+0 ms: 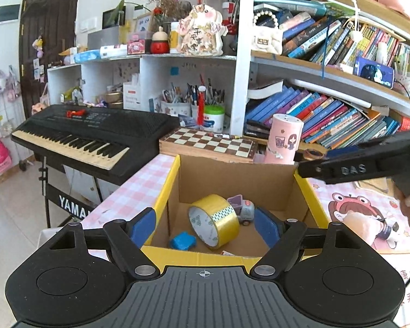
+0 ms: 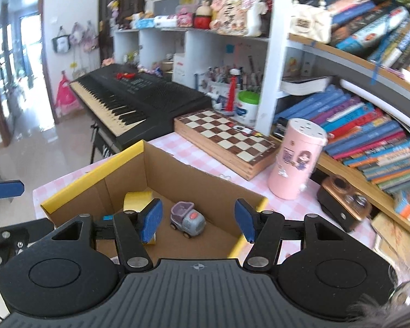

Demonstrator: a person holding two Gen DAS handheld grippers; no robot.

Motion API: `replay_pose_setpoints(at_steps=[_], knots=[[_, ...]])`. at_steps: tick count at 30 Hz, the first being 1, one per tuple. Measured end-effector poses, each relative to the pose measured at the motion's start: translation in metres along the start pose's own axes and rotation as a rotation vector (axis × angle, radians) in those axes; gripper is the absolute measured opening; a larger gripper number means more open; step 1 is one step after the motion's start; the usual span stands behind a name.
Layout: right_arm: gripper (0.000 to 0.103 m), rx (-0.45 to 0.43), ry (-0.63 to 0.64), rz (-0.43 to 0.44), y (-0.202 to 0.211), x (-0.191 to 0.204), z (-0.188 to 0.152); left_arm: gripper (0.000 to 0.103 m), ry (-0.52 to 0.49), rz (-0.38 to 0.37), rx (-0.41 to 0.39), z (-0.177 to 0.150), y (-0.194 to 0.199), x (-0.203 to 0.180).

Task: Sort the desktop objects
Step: 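Withdraw both grippers from the box back over the table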

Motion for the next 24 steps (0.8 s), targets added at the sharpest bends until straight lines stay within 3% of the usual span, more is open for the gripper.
replay_pose_setpoints(at_steps=[8, 24], knots=[[0.058, -0.051, -0.108, -0.069, 0.043, 0.001, -0.033, 0.081, 0.001, -0.003, -0.021, -0.008, 0.022, -0.004], [0.059, -0.034, -0.199, -0.152, 0.091, 0.041, -0.106, 0.085, 0.023, 0.007, 0.000, -0.051, 0.074, 0.002]])
Point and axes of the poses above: each gripper's, at about its wrist camera, not at the fingertips, and y roughly against the way its jaws point, x to its left, z to its top, the point moved 3 cm from there along -y, roughly the way its jaws point, and after that the axes turned 9 degrees about -y, right-handed, at the moved point
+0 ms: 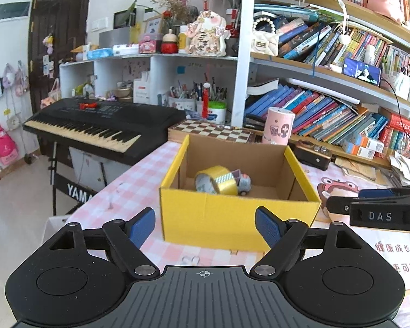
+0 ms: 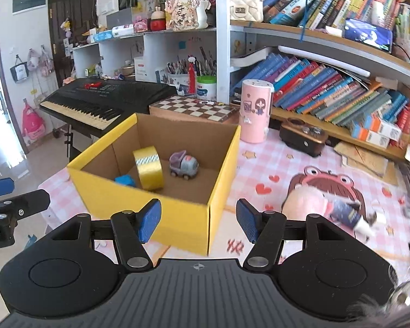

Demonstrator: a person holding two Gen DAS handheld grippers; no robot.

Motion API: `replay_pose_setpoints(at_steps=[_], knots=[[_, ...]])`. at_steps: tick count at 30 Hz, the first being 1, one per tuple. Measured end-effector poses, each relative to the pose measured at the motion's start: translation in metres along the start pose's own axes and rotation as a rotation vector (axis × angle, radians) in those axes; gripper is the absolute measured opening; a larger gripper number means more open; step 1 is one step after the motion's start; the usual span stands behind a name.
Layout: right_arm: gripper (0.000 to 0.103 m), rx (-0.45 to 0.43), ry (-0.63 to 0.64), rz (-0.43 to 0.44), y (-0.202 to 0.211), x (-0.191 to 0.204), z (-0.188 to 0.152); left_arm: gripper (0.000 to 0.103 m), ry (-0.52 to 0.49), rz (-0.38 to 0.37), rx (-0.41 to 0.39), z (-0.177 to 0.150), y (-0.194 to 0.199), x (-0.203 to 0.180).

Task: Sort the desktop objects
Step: 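Withdraw both grippers from the box back over the table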

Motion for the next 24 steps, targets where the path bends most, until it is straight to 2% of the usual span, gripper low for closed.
replay_pose_setpoints(at_steps=[16, 24], knots=[[0.062, 0.013, -0.041, -0.059, 0.039, 0.013, -0.061, 0.085, 0.018, 0.034, 0.030, -0.042, 0.040, 0.005], [0.062, 0.061, -0.047, -0.050, 0.049, 0.025, -0.087, 0.085, 0.008, 0.010, 0.048, -0.055, 0.050, 0.003]])
Point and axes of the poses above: each gripper's, at about its wrist camera, not at the fingertips, and y roughly against the way its jaws point, x to its left, z to its top, the point moved 3 cm from there along -y, roughly the way its jaws point, and after that the axes turned 9 degrees about -y, right-handed, at the moved point
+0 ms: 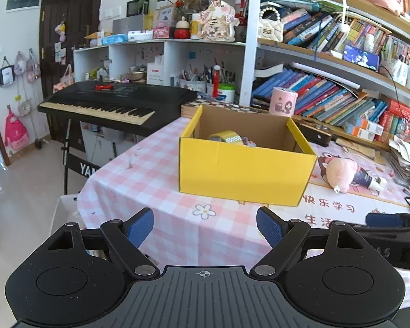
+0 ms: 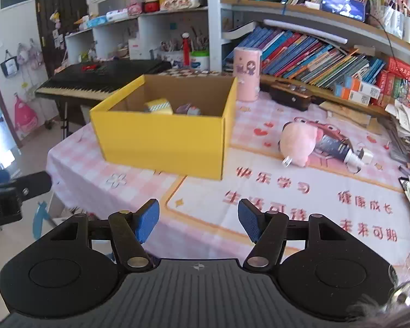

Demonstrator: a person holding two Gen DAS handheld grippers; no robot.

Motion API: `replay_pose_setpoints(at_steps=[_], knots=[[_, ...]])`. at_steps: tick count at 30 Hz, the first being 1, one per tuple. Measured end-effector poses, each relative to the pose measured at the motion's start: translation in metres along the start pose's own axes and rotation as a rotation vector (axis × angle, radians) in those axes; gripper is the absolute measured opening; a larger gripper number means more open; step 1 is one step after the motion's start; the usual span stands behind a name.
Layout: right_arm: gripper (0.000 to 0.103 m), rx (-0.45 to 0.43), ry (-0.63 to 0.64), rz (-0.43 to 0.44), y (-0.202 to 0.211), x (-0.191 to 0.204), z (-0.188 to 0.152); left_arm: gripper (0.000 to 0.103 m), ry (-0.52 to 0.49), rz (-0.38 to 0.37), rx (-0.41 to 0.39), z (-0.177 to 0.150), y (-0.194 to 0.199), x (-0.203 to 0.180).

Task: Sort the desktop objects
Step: 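Withdraw both grippers from the box back over the table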

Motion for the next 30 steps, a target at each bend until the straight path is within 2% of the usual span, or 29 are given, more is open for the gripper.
replay_pose_setpoints(at_steps=[12, 22, 30], knots=[[0.066, 0.033, -0.010, -0.035, 0.014, 0.001, -0.025, 0.085, -0.014, -0.071, 0.043, -0.020, 0.004, -0.008], [0.072, 0.059, -0.067, -0.117, 0.026, -0.022, -0.041, 0.085, -0.033, -0.138, 0.089, -0.027, -0.001, -0.029], [0.073, 0.065, -0.114, -0.163, 0.032, -0.043, -0.045, 0.085, -0.064, -0.186, 0.099, -0.024, -0.006, -0.048]])
Point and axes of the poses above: each gripper's, at about its wrist camera, not at the fingertips, and y roughly against the way its jaws point, x to its left, z to its top, the point moved 3 cm from there along -y, roughly the way its jaws point, and after that the axes turned 9 degrees about -y, right-handed, at the moved point
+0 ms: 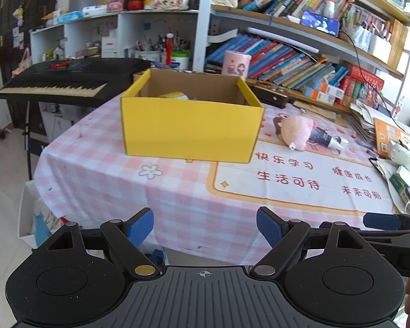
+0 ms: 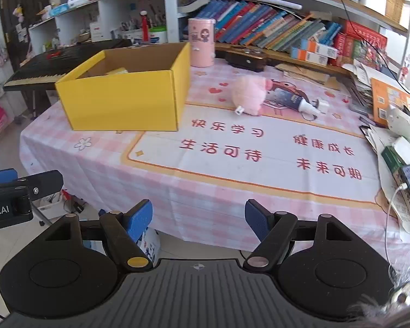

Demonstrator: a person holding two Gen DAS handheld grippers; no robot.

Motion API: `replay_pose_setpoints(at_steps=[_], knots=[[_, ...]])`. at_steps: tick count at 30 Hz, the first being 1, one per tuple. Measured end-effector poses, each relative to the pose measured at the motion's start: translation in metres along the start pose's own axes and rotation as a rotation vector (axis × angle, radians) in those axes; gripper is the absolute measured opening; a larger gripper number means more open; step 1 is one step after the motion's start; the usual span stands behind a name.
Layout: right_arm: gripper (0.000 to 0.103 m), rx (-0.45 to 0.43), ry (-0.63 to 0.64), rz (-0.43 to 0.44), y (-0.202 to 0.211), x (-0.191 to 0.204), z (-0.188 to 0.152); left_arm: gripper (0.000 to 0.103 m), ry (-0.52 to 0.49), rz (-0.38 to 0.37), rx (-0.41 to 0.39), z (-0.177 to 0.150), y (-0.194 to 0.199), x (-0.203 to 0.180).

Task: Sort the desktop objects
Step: 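Withdraw both grippers from the box back over the table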

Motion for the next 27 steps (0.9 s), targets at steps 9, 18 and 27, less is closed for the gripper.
replay_pose_setpoints(at_steps=[9, 18, 27], knots=[[0.074, 0.008, -0.039, -0.038, -0.003, -0.026, 0.006, 0.085, -0.030, -0.046, 0.001, 0.011, -0.012, -0.024], [0.074, 0.017, -0.066, -0.059, -0.010, -0.054, 0.017, 0.085, -0.048, -0.069, 0.008, 0.024, -0.027, -0.048], [0.074, 0.025, -0.083, -0.073, -0.019, -0.075, 0.028, 0.085, -0.065, -0.086, 0.017, 0.036, -0.042, -0.068]])
Point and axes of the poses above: each gripper's, at about its wrist camera, not at the fingertips, and y roughly against the way its jaws point, x to its left, z to its top, the point moved 3 cm from there along -y, roughly the way its jaws point, and after that the axes turned 9 degrees about -y, right-handed, at the moved point
